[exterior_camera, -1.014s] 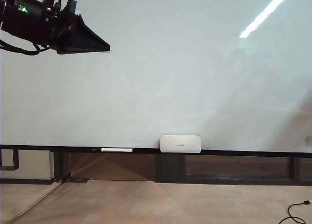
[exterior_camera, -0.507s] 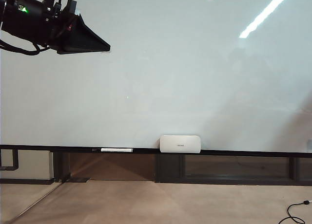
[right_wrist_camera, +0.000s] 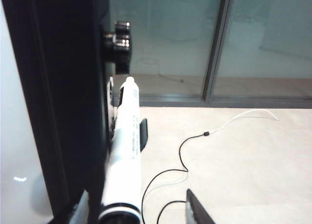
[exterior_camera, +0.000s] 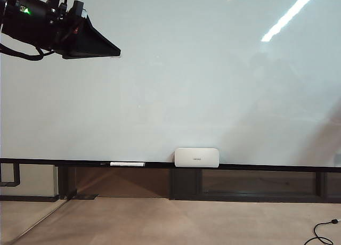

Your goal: Reach to the right to find the marker pen, pick it up, and write the number 10 on the whiteboard.

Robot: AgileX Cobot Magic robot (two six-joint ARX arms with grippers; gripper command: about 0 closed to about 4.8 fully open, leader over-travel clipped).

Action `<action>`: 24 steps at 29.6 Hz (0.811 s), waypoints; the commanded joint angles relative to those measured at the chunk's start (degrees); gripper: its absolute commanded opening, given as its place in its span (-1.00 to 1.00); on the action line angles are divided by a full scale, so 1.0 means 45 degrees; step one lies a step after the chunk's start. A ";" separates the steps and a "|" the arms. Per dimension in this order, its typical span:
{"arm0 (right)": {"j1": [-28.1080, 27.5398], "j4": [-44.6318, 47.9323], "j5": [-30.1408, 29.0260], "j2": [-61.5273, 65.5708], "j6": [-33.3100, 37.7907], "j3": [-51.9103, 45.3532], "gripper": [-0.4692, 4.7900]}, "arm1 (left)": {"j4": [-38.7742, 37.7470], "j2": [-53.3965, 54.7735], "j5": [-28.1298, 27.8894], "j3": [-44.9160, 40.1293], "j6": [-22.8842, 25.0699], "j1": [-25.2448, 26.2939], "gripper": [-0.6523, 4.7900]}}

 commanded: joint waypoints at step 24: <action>0.0058 0.1001 0.0151 -0.0291 0.0199 0.0029 -0.70 | 0.0418 -0.0039 0.0073 0.0063 0.0151 -0.0010 -0.78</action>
